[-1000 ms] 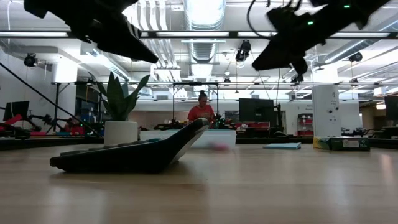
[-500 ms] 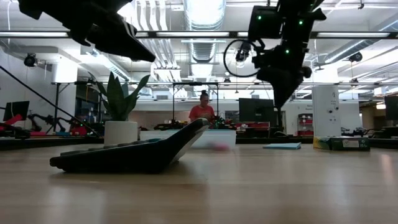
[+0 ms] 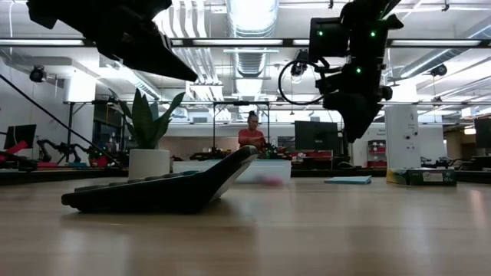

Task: Pack school essentials
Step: Put the sticky note into the supply box

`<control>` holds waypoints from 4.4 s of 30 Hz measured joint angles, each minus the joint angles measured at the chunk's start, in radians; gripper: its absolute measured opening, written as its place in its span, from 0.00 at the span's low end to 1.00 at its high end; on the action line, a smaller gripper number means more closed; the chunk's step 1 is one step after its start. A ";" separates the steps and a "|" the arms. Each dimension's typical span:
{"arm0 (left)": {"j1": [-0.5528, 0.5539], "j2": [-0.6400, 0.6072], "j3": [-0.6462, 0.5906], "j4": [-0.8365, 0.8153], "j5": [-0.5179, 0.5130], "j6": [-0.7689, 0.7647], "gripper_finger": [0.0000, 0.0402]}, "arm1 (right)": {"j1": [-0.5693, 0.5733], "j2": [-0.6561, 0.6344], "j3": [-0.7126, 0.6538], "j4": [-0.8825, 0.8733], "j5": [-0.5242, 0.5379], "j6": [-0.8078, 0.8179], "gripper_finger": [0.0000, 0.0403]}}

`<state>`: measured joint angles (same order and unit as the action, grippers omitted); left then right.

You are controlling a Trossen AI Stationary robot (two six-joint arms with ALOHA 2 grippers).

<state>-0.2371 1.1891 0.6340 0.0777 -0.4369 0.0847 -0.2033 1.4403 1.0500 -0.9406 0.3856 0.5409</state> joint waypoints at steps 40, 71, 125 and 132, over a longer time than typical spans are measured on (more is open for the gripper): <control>0.000 0.004 -0.001 0.020 -0.002 -0.017 0.00 | -0.104 -0.001 -0.227 0.385 -0.203 -0.173 0.48; 0.002 0.004 -0.001 0.020 -0.044 -0.052 0.00 | -0.111 0.208 -0.269 0.655 -0.245 -0.316 0.51; 0.002 0.004 -0.002 0.021 -0.044 -0.078 0.00 | -0.042 -0.214 -0.445 0.758 -0.226 -0.253 0.02; 0.002 0.004 -0.002 0.036 -0.050 -0.078 0.00 | -0.075 -0.028 -0.476 0.929 -0.186 -0.194 0.02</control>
<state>-0.2356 1.1931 0.6315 0.1138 -0.4870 0.0063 -0.2787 1.4125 0.5737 -0.0113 0.1996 0.3469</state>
